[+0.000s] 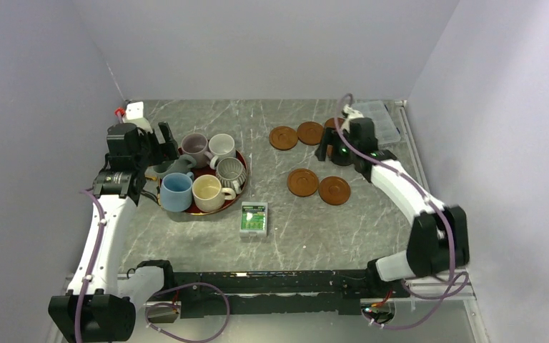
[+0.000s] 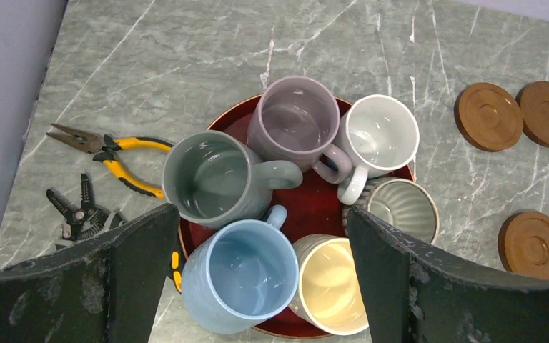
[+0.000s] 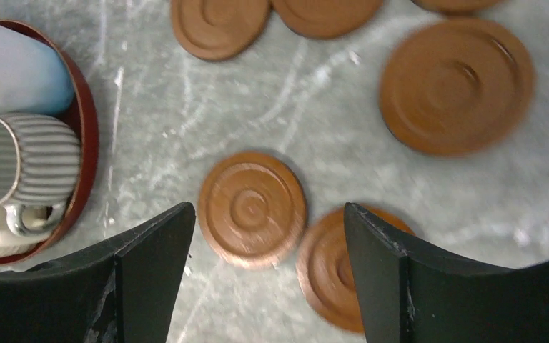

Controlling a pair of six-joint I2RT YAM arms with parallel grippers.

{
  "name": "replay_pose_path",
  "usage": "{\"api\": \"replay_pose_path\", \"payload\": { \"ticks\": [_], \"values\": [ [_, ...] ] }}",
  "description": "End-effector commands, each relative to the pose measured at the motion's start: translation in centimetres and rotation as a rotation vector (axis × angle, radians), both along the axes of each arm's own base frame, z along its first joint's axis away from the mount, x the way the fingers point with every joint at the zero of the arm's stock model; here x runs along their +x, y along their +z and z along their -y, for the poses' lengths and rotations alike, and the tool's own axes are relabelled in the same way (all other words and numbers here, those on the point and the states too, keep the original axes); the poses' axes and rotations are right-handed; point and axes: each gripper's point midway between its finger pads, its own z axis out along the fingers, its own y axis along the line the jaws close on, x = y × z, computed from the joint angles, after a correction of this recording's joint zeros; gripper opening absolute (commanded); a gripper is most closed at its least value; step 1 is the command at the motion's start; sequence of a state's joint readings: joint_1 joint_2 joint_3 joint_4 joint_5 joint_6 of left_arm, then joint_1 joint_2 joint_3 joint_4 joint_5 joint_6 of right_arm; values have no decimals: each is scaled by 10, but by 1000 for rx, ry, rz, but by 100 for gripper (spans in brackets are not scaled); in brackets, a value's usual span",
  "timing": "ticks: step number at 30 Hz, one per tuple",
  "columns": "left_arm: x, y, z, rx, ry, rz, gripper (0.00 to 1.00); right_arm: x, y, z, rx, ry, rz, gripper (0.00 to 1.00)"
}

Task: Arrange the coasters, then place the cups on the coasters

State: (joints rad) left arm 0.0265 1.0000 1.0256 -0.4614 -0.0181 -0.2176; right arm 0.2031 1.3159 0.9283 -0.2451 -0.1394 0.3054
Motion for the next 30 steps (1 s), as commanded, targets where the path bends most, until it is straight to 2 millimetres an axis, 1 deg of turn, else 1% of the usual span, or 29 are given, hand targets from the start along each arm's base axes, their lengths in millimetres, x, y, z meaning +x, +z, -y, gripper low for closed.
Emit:
{"api": "replay_pose_path", "payload": {
  "ticks": [1,4,7,11,13,15,16,17,18,19,20,22,26,30],
  "values": [
    [7,14,11,6,-69,61,94,55,11,-46,-43,76,82,77],
    [8,14,14,13,-85,61,94,80,-4,-84,-82,147,54,75],
    [8,12,13,21,-79,51,94,101,-16,-120,-105,222,51,74],
    [8,11,14,19,-88,50,94,126,-30,-156,-116,295,64,75],
    [8,11,16,20,-94,51,94,134,-38,-171,-116,333,67,77],
    [8,11,15,23,-91,51,94,145,-41,-180,-123,352,76,79],
    [8,10,15,24,-91,50,94,147,-51,-182,-134,357,65,79],
    [8,10,14,25,-90,49,94,152,-53,-185,-138,359,68,79],
    [8,10,19,25,-105,50,94,155,-58,-186,-146,360,64,79],
    [8,9,24,25,-119,49,94,157,-67,-185,-155,357,51,79],
    [8,9,25,23,-125,49,94,160,-70,-186,-160,354,50,79],
    [8,9,27,24,-133,50,94,163,-78,-188,-162,360,42,79],
    [8,10,30,27,-138,52,94,162,-86,-198,-171,430,39,80],
    [8,8,33,28,-154,50,94,165,-96,-199,-183,431,20,80]
  ]
}}
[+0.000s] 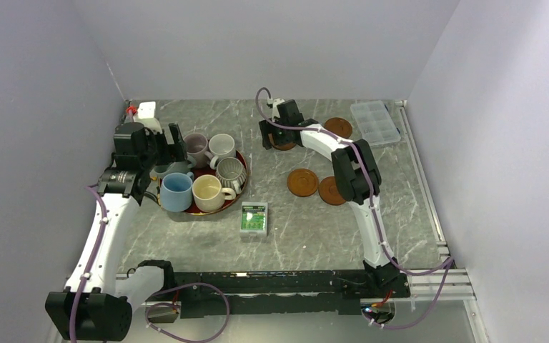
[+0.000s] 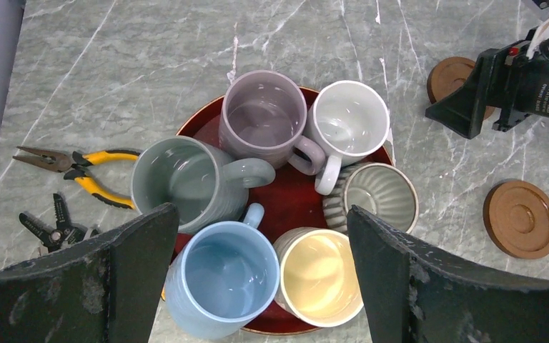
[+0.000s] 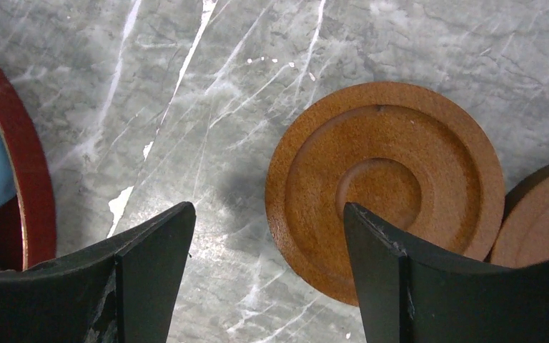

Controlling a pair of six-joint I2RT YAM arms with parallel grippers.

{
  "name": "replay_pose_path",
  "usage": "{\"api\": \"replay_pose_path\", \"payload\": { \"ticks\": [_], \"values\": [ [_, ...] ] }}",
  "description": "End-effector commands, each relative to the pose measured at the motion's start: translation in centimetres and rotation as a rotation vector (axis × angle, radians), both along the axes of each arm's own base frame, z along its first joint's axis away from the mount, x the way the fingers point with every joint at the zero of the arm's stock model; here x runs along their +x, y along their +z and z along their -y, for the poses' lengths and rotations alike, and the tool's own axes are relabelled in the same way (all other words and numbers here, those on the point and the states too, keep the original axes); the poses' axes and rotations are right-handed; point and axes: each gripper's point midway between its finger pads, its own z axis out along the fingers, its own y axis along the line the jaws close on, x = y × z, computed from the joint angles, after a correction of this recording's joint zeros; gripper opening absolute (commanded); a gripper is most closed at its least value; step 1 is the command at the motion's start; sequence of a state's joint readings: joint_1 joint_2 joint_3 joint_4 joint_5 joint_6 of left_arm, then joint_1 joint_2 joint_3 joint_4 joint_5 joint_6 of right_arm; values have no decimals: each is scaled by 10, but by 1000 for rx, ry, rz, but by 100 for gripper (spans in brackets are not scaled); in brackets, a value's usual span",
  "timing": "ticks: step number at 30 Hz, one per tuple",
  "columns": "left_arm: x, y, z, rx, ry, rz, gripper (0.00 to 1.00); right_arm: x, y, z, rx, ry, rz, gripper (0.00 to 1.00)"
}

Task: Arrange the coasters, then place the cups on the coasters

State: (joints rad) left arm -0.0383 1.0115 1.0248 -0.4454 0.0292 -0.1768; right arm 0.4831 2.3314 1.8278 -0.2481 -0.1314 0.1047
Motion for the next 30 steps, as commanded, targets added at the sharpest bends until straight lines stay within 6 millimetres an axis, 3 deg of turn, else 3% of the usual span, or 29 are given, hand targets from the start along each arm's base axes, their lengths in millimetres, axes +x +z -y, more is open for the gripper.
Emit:
{"api": "replay_pose_path", "payload": {
  "ticks": [1,7,16,30],
  "values": [
    [5,9,4,12,-27,44,94,11,17,-9,7,35,46,80],
    [6,6,2,24,-17,27,94,1,4,-11,34,28,-5,80],
    [8,1,6,17,-27,10,94,-30,-11,-9,89,30,-77,78],
    [11,-5,9,6,-36,-11,94,-80,-6,11,85,-3,-93,78]
  ]
}}
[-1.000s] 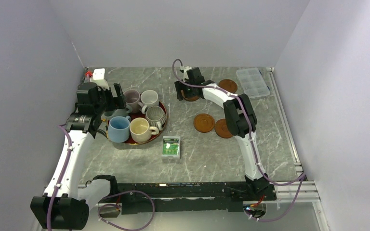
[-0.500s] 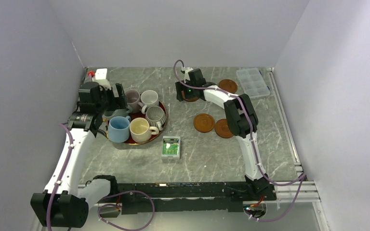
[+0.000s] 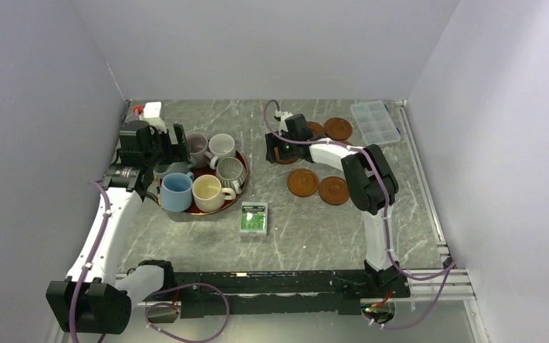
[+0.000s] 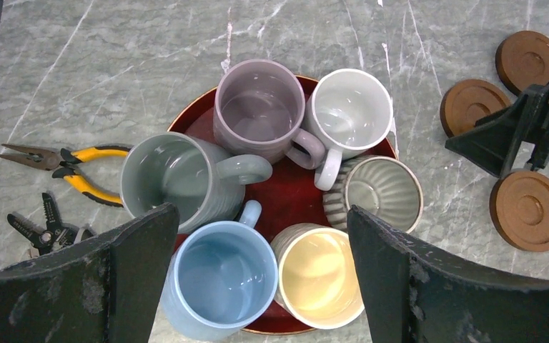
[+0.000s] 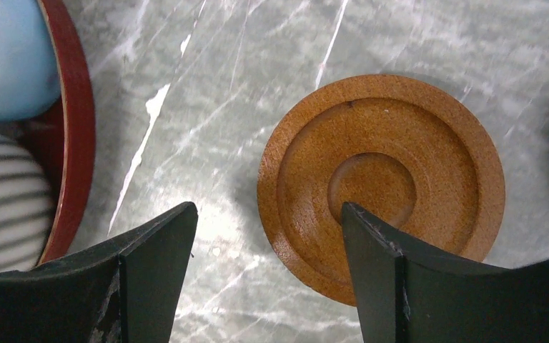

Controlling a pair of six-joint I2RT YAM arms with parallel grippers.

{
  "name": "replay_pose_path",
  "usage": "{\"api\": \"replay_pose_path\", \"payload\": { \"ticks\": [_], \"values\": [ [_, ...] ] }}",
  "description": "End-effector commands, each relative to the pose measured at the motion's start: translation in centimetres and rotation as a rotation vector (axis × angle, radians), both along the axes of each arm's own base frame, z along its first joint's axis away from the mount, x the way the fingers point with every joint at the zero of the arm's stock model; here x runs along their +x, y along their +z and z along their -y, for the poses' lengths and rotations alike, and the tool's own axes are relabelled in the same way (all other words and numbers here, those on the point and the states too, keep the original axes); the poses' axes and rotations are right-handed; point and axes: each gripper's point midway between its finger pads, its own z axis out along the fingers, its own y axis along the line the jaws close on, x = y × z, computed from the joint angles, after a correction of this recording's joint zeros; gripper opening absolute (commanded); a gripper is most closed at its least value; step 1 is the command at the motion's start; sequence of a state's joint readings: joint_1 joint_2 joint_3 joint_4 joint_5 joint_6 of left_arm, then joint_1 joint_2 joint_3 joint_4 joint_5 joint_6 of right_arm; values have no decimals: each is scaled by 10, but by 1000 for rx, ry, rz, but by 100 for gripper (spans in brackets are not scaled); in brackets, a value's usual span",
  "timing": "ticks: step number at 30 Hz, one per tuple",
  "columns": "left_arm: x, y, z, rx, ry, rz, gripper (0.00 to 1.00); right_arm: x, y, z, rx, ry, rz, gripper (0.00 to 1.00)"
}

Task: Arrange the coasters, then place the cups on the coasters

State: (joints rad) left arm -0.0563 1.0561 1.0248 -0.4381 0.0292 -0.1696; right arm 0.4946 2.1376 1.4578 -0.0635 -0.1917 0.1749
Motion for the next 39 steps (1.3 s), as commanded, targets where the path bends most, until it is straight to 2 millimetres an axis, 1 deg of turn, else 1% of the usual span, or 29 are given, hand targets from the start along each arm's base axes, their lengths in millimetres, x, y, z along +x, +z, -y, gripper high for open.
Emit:
{"api": "replay_pose_path", "payload": {
  "ticks": [1,5,7,11,16,19,21,23,26,29,33,35,39],
  "values": [
    [4,8,3,-3,-14,23,94,-24,1,2,8,-8,-45,78],
    [5,5,4,-7,-18,12,94,-21,14,-3,16,7,-22,78],
    [5,6,4,-8,-18,11,94,-17,27,-7,22,17,-2,78],
    [4,7,4,-7,-14,14,94,-9,69,-13,64,31,70,79],
    [3,10,3,-11,-9,20,94,7,119,3,66,-75,221,81],
    [3,10,3,-11,-9,22,94,17,133,15,38,-130,269,82],
    [3,10,3,-11,-9,21,94,25,132,23,-8,-168,272,81],
    [3,9,4,-13,-11,19,94,35,127,32,-46,-224,263,81],
    [3,10,4,-13,-13,20,94,49,121,43,-47,-266,252,80],
    [3,11,4,-13,-13,23,94,63,113,49,-25,-268,229,80],
    [3,10,5,-12,-14,21,94,82,99,60,-17,-283,193,77],
    [3,10,5,-10,-15,20,94,92,89,70,-20,-304,170,75],
    [3,9,5,-8,-12,15,94,105,74,80,4,-308,128,74]
  ]
}}
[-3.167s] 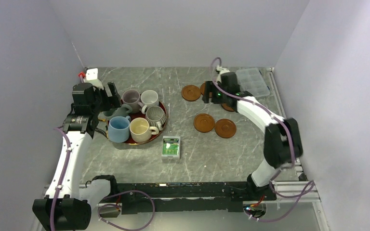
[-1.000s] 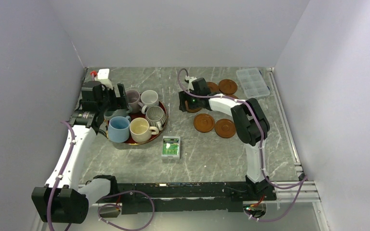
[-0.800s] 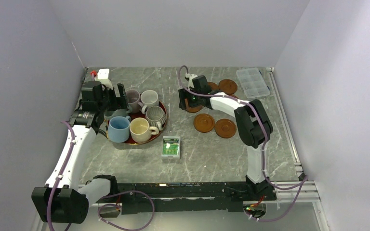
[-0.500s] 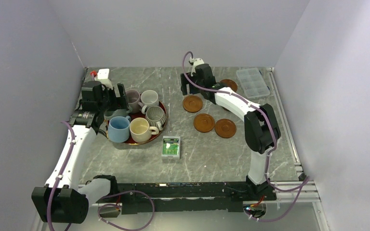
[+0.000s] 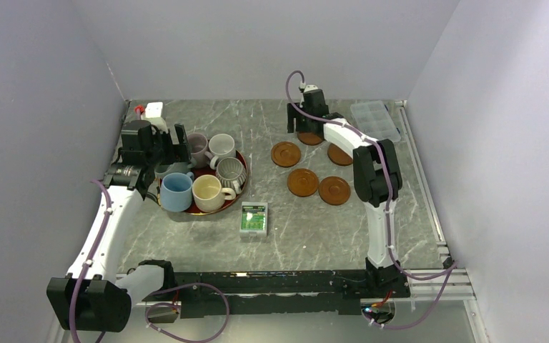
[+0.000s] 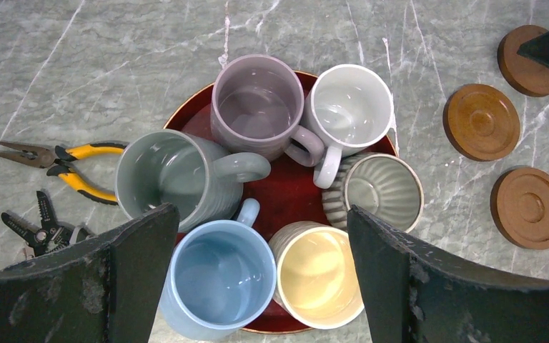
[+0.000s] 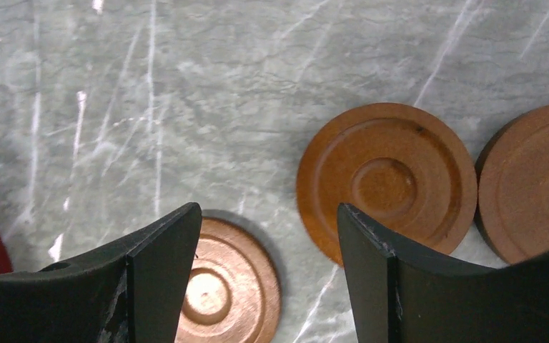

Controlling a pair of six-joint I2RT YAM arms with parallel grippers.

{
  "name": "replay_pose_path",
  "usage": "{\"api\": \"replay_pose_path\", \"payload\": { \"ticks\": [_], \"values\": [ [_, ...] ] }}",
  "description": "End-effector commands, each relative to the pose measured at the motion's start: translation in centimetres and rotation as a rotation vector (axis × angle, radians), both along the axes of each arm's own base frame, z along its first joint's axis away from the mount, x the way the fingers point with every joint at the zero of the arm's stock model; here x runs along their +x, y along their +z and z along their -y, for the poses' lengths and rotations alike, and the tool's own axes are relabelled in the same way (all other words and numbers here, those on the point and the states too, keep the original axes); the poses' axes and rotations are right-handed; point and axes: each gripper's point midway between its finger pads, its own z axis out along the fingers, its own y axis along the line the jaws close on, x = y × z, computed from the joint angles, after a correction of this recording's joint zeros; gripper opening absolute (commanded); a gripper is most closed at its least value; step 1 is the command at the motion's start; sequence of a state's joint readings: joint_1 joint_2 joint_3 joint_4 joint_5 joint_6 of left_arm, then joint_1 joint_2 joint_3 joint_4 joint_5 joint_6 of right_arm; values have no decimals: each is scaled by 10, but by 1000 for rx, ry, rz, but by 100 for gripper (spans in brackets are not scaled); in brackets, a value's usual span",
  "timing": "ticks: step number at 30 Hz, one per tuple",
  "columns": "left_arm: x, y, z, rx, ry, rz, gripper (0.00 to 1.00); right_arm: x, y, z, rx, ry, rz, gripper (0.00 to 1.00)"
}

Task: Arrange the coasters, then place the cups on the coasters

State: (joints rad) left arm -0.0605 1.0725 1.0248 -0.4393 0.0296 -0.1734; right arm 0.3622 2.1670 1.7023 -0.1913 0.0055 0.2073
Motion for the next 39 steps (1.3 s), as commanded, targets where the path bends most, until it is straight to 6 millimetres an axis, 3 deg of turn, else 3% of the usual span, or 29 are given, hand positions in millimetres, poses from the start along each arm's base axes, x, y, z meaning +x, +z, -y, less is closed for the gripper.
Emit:
{"api": "replay_pose_path", "payload": {
  "ticks": [1,9,17,25,39],
  "values": [
    [2,13,3,-6,-9,30,94,20,12,5,64,-2,12,73],
    [3,10,2,-3,-7,19,94,31,-17,19,42,-5,-42,73],
    [4,6,3,-2,-14,5,94,29,-37,22,35,-6,-86,73],
    [5,5,3,-5,-13,0,94,12,-49,21,61,-12,-139,73],
    [5,4,5,-13,-20,-2,94,-37,-70,33,69,-41,-242,73]
  ]
}}
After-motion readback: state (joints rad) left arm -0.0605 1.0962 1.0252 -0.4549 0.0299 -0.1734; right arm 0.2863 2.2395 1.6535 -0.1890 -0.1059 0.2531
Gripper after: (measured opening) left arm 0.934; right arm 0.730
